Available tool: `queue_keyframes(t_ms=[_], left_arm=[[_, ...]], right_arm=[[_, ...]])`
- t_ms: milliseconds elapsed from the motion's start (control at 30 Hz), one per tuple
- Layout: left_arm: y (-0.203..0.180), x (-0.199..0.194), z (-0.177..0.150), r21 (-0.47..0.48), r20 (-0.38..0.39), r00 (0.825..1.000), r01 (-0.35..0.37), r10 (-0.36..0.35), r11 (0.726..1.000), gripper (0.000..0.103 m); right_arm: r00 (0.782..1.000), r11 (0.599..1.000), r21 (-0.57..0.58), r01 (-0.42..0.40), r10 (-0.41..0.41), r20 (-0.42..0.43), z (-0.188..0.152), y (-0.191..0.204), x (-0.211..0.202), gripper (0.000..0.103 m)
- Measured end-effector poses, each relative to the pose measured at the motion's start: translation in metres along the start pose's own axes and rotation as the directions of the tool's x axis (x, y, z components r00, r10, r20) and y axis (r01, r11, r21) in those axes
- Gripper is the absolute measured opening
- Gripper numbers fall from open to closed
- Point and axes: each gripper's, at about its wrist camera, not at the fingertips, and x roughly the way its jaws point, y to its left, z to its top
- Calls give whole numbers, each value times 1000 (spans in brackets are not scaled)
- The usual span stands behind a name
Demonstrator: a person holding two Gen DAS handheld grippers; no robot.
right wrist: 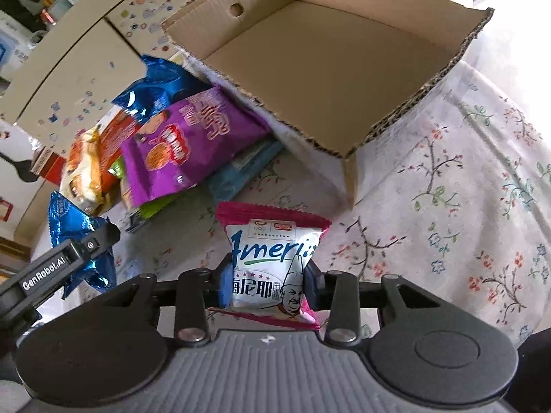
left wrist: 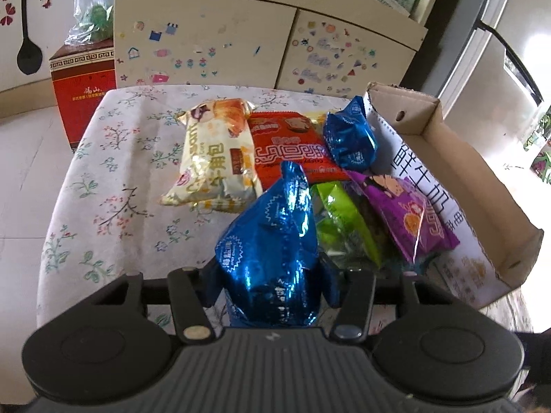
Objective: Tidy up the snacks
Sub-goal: 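Lift both held packets and carry them over the cardboard box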
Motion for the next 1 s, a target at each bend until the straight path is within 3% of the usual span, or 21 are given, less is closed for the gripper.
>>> queue_keyframes(t_ms=[533, 733, 1000], left_arm=[[6, -34, -11, 33, 67, 998, -22, 20, 999, 54], [-5, -50, 0, 56, 146, 989, -34, 25, 998, 54], [-22, -72, 26, 79, 219, 974, 40, -56, 996, 53]], right_arm=[[993, 986, -120, -116, 116, -7, -8, 26, -12, 44], [985, 972, -180, -153, 163, 46, 1, 40, -29, 44], [965, 963, -204, -178, 211, 157, 36, 32, -70, 44]])
